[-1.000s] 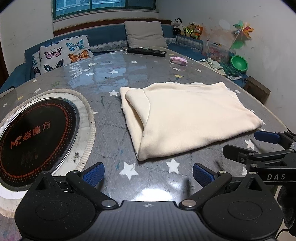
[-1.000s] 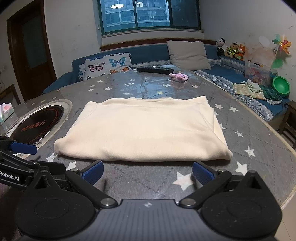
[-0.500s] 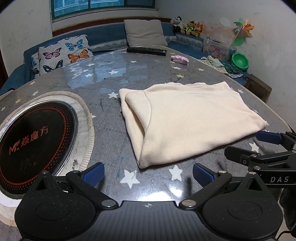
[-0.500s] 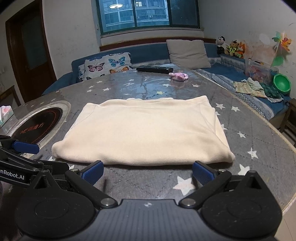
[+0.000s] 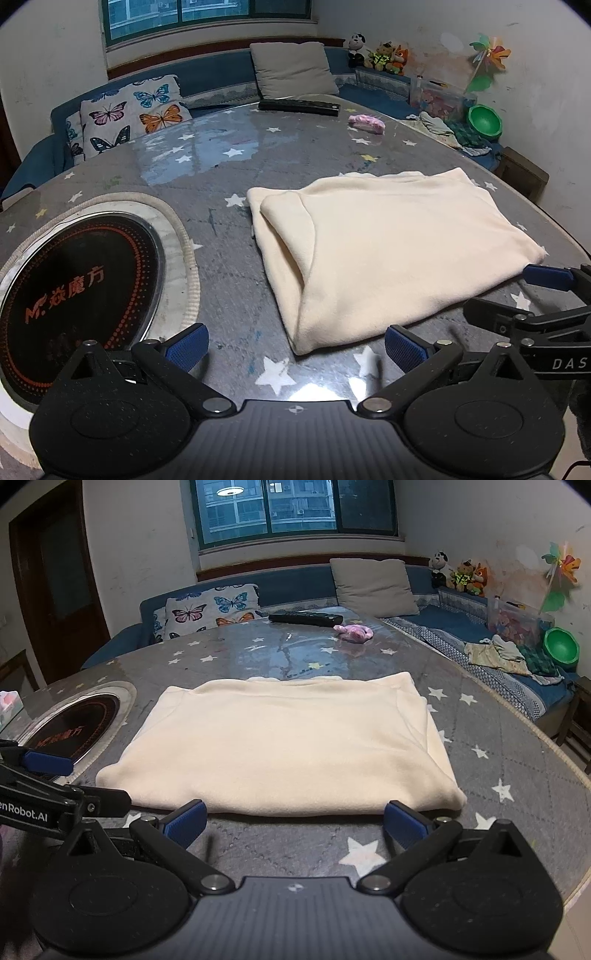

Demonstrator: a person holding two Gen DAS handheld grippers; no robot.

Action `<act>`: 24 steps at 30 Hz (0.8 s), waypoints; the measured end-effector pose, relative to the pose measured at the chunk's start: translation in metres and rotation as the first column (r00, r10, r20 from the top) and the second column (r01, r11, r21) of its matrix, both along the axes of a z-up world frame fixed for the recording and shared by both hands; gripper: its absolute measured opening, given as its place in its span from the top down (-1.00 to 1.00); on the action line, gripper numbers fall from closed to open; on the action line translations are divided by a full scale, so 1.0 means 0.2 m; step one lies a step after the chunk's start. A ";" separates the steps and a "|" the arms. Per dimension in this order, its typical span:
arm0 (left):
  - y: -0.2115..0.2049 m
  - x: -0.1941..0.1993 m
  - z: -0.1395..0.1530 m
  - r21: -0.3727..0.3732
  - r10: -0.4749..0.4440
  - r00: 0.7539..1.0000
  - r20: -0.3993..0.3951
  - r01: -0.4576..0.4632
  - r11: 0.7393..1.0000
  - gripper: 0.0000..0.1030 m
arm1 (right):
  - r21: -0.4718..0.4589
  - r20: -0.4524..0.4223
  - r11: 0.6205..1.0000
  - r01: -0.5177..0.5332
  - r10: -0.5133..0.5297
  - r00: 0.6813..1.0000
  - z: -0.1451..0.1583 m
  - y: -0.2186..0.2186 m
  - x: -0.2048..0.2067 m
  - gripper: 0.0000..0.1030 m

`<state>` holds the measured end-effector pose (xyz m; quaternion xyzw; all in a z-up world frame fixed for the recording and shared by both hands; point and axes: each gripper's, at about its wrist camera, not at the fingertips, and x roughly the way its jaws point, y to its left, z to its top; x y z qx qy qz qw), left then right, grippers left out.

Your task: Fold clothes

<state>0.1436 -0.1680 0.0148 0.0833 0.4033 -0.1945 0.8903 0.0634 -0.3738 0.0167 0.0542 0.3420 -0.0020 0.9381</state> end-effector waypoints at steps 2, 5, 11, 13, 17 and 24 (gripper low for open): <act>0.01 0.01 0.00 0.002 0.002 1.000 0.002 -0.002 1.000 -1.00 | -0.010 0.003 1.000 0.002 -0.002 1.000 0.01 -0.01 0.00 -1.00; 0.02 0.02 0.01 -0.004 0.008 1.000 0.004 -0.008 1.000 -1.00 | -0.027 0.010 1.000 0.008 -0.008 1.000 0.02 -0.02 0.01 -1.00; 0.02 0.03 0.00 -0.002 0.019 1.000 0.001 -0.019 1.000 -1.00 | -0.036 0.025 0.998 0.047 -0.046 0.999 0.05 -0.09 0.02 -1.00; 0.03 0.04 -0.01 0.002 0.024 1.000 -0.002 -0.024 1.000 -1.00 | -0.039 0.023 0.997 0.062 -0.061 0.998 0.04 -0.11 0.03 -1.00; 0.03 0.06 -0.02 0.005 0.035 0.999 -0.006 -0.035 0.999 -1.00 | -0.059 0.022 0.995 0.077 -0.076 0.997 0.04 -0.12 0.05 -1.00; 0.06 0.08 -0.05 0.021 0.060 0.998 -0.024 -0.060 0.998 -1.00 | -0.094 -0.008 0.990 0.107 -0.108 0.994 0.01 -0.15 0.07 -1.00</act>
